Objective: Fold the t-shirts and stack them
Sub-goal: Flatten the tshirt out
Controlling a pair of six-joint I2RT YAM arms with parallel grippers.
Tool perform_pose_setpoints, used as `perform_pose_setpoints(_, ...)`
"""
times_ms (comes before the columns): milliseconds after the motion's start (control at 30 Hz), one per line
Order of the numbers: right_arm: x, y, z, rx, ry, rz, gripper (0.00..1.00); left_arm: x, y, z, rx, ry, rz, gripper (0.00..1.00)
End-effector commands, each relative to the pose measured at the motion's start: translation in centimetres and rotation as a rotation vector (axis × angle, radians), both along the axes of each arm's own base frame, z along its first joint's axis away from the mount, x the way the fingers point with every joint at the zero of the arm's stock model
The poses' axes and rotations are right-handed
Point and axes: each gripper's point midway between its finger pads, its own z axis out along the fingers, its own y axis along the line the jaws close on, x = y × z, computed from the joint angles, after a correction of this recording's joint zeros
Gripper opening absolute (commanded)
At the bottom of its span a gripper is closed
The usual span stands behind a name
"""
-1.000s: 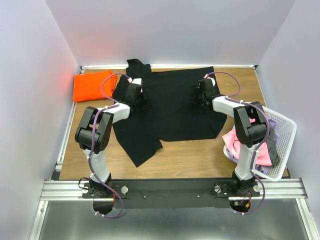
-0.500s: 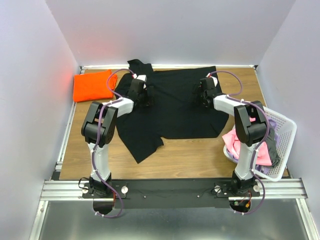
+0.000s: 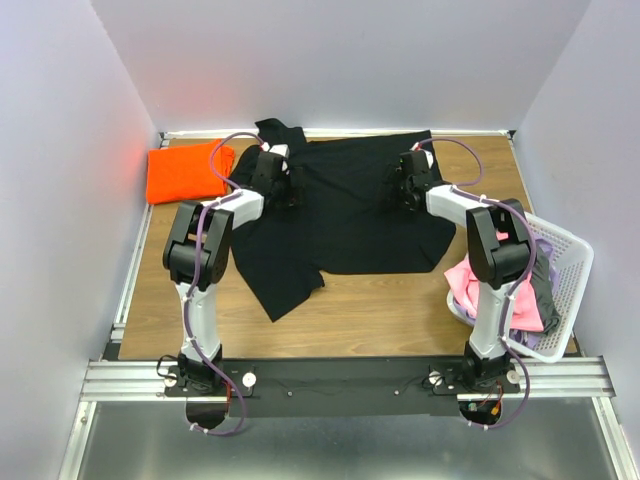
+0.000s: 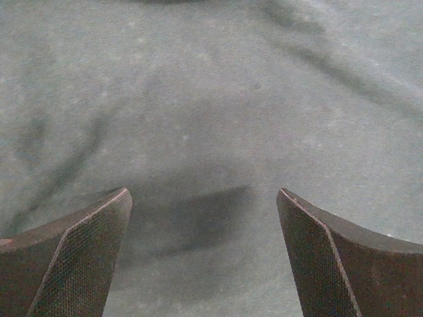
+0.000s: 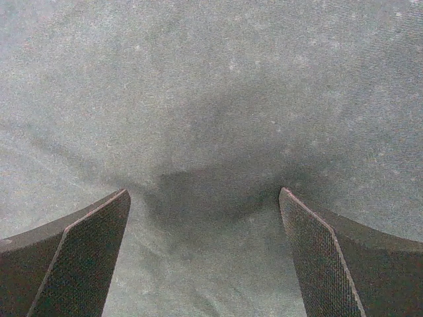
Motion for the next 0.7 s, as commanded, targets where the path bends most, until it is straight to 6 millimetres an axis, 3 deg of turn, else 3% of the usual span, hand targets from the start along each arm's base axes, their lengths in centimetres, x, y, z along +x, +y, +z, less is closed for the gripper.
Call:
perform_pose_setpoints(0, 0.2, 0.5, 1.1, 0.033, 0.005, 0.027, 1.00, -0.5, 1.7, 3.2, 0.082, -0.070, 0.087, 0.98)
perform_pose_setpoints(33, 0.3, 0.6, 2.0, 0.038, -0.011, 0.032, 1.00, -1.2, 1.4, 5.7, 0.092, -0.124, 0.104, 0.98)
perform_pose_setpoints(67, 0.4, 0.7, 2.5, 0.041, -0.021, 0.031, 1.00, -1.8, 1.8, 6.6, 0.114, -0.146, 0.139, 0.98)
perform_pose_setpoints(100, 0.6, 0.7, 4.1, 0.052, -0.051, 0.032, 1.00, -3.1, 3.5, 6.2, 0.167, -0.145, 0.219, 0.98)
perform_pose_setpoints(133, 0.7, 0.7, 4.6, 0.050, -0.063, 0.037, 1.00, -4.4, 2.8, 8.7, 0.152, -0.196, 0.233, 0.98)
perform_pose_setpoints(167, 0.9, 0.8, 6.0, 0.056, -0.091, 0.039, 1.00, -5.3, 3.5, 9.5, 0.167, -0.219, 0.285, 0.98)
perform_pose_setpoints(200, 1.0, 0.8, 6.6, 0.059, -0.103, 0.041, 1.00, -7.2, 3.7, 8.3, 0.158, -0.198, 0.318, 0.98)
perform_pose_setpoints(233, 1.1, 0.8, 7.1, 0.058, -0.115, 0.043, 1.00, -8.8, 2.8, 10.3, 0.122, -0.244, 0.322, 0.98)
perform_pose_setpoints(267, 1.4, 0.9, 8.3, 0.064, -0.140, 0.044, 1.00, -10.6, 3.6, 9.4, 0.142, -0.241, 0.366, 0.98)
perform_pose_setpoints(300, 1.3, 0.9, 8.6, 0.067, -0.144, 0.051, 1.00, -11.3, 3.3, 10.5, 0.123, -0.256, 0.389, 0.98)
perform_pose_setpoints(333, 1.5, 1.0, 9.3, 0.072, -0.158, 0.056, 1.00, -13.0, 4.0, 9.2, 0.134, -0.232, 0.414, 0.98)
perform_pose_setpoints(367, 1.5, 1.1, 9.8, 0.084, -0.164, 0.069, 1.00, -14.6, 3.6, 10.1, 0.085, -0.247, 0.458, 0.98)
perform_pose_setpoints(433, 1.8, 0.7, 11.0, 0.112, -0.186, 0.074, 1.00, -17.0, 3.7, 9.6, 0.043, -0.248, 0.498, 0.98)
perform_pose_setpoints(467, 1.7, 1.0, 11.6, 0.148, -0.190, 0.104, 1.00, -18.6, 3.9, 8.5, 0.089, -0.225, 0.493, 0.98)
perform_pose_setpoints(567, 1.7, -0.5, 12.6, 0.195, -0.201, 0.097, 1.00, -21.3, 3.5, 7.2, 0.093, -0.166, 0.470, 0.98)
perform_pose_setpoints(667, 1.4, -2.3, 13.2, 0.208, -0.221, 0.075, 1.00, -24.5, 1.5, 5.3, 0.045, -0.074, 0.415, 0.98)
